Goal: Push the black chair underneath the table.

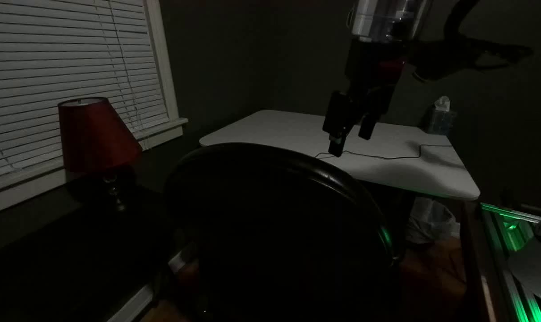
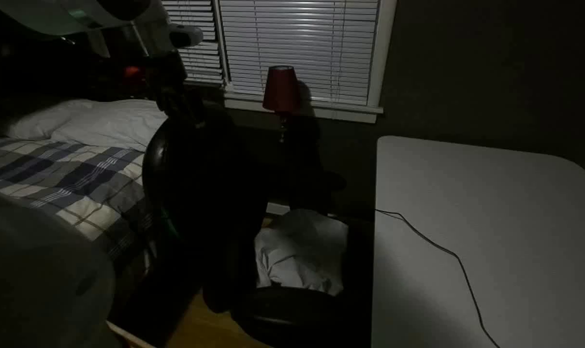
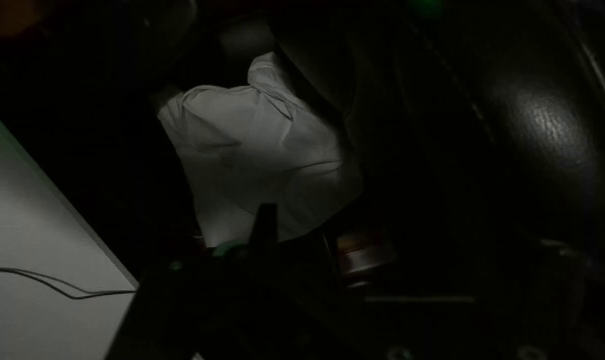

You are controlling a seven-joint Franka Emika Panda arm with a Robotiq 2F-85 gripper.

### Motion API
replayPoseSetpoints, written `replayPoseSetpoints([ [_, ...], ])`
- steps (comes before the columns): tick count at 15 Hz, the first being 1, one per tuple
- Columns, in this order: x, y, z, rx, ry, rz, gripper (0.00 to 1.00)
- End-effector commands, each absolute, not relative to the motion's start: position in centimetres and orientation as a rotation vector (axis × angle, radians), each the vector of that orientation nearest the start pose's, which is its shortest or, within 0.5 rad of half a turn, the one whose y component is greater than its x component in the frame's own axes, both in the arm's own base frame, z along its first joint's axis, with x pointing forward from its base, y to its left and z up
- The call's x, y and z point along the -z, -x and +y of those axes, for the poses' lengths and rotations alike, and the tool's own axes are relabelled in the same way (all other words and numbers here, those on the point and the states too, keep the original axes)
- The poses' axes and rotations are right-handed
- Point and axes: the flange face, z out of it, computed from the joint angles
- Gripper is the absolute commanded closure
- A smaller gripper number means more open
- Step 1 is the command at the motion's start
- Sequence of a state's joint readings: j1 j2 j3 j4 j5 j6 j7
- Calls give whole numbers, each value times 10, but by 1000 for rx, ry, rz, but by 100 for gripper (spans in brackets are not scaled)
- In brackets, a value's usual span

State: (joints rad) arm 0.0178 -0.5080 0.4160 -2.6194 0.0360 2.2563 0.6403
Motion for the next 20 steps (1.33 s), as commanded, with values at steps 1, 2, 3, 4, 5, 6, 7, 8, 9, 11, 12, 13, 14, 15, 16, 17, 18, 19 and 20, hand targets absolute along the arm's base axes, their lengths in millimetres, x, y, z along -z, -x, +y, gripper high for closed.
replayPoseSetpoints([
  [1, -413, -360, 165, 287, 3194, 425, 0],
  [2, -413, -360, 165, 287, 3194, 425, 0],
  [3, -413, -360, 165, 287, 3194, 425, 0],
  [4, -413, -360, 165, 287, 3194, 425, 0],
  [5, -413, -360, 165, 287, 3194, 425, 0],
  [6, -413, -360, 165, 287, 3194, 425, 0],
  [7, -418, -364, 173, 290, 3169, 431, 0],
  [8, -422, -365, 179, 304, 3163, 409, 0],
  [9, -428, -369, 185, 329, 3153, 397, 0],
  [11, -442, -377, 195, 376, 3118, 421, 0],
  [12, -448, -380, 199, 385, 3096, 437, 0],
  [13, -453, -384, 204, 372, 3062, 501, 0],
  [14, -456, -388, 209, 356, 3037, 521, 0],
  [15, -458, -392, 214, 328, 3005, 604, 0],
  [16, -461, -398, 219, 291, 2958, 661, 0],
  [17, -462, -402, 223, 254, 2934, 714, 0],
  [18, -463, -407, 227, 232, 2902, 774, 0],
  [19, -461, -411, 233, 203, 2876, 832, 0],
  [20, -460, -415, 239, 175, 2850, 892, 0],
])
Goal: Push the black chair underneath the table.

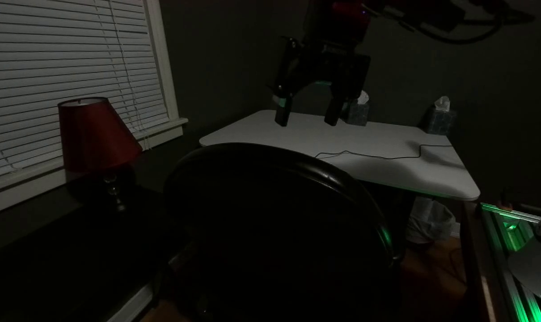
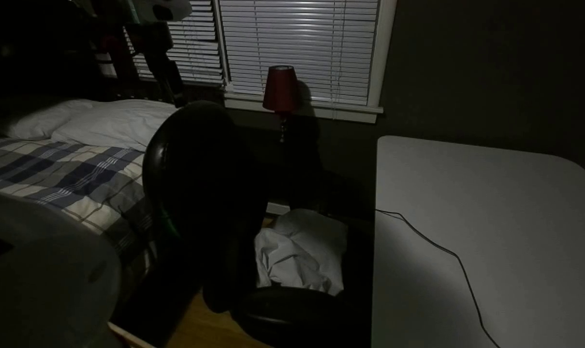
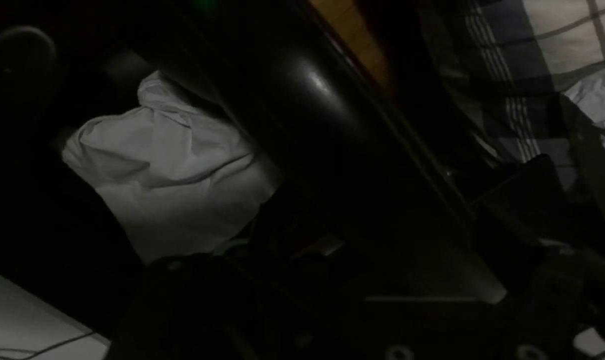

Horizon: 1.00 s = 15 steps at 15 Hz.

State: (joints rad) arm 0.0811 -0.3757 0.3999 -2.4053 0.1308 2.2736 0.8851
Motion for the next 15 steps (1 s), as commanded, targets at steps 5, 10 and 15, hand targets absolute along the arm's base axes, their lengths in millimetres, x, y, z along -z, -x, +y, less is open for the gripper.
replayPoseSetpoints([
  [5, -454, -431, 264, 11, 2716, 1151, 0],
  [10, -440, -439, 278, -62, 2534, 1453, 0],
  [15, -424, -450, 282, -122, 2324, 1697, 0],
])
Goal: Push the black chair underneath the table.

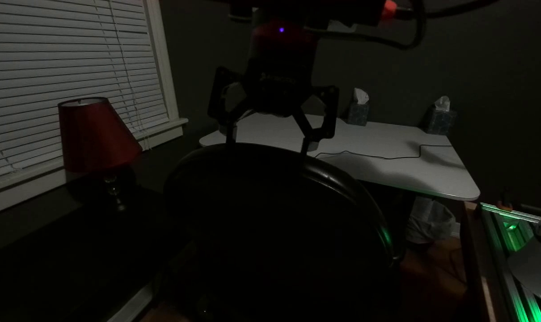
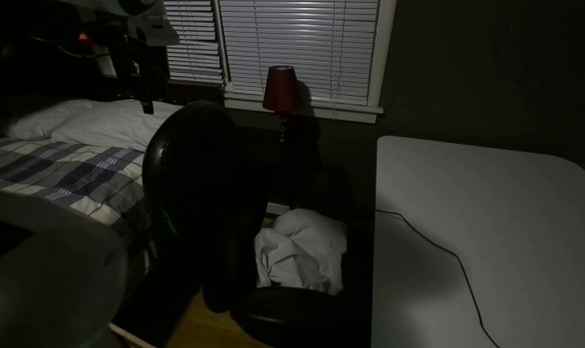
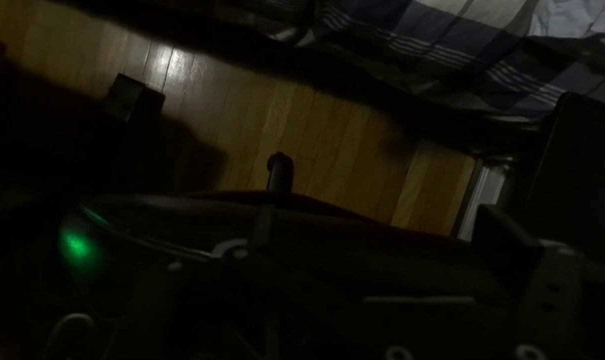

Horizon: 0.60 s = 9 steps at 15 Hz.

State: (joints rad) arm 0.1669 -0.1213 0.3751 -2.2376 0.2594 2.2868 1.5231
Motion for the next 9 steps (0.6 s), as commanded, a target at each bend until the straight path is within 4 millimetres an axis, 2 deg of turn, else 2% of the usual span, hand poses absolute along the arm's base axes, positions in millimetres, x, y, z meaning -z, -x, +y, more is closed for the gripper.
replayPoseSetpoints([
  [1, -420, -453, 282, -110, 2290, 1726, 0],
  [5, -403, -464, 286, 6, 2223, 1790, 0],
  [9, -376, -467, 287, 44, 2289, 1873, 0],
])
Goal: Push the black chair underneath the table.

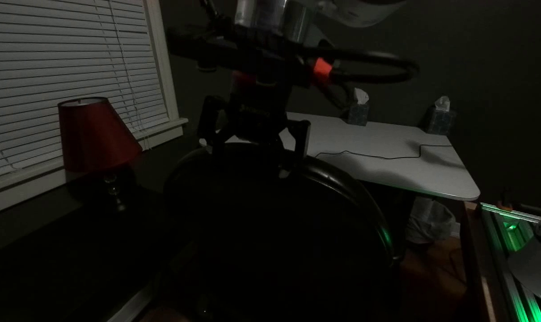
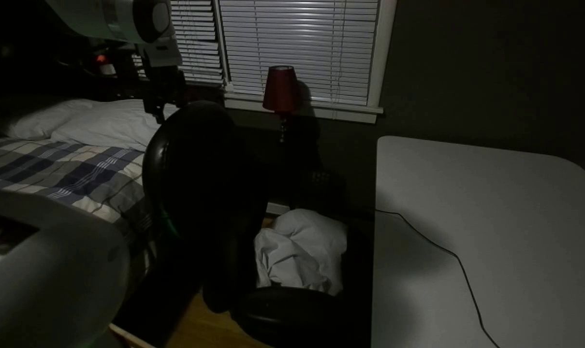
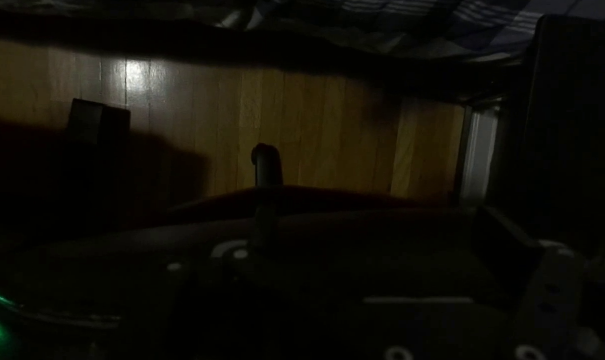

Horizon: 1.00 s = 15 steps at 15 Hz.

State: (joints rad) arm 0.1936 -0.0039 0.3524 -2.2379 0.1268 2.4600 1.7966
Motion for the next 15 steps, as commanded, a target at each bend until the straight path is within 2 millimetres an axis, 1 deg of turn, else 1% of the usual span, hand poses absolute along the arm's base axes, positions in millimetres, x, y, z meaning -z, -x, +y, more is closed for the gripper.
replayPoseSetpoints([
  [1, -371, -467, 286, 69, 2304, 1894, 0],
  [3, -367, -467, 281, 138, 2328, 1938, 0],
  [6, -373, -467, 277, 215, 2336, 1981, 0],
  [8, -376, -468, 269, 223, 2321, 2014, 0],
  [13, -380, -473, 239, 231, 2319, 2066, 0],
  [15, -382, -475, 226, 243, 2352, 2062, 0],
])
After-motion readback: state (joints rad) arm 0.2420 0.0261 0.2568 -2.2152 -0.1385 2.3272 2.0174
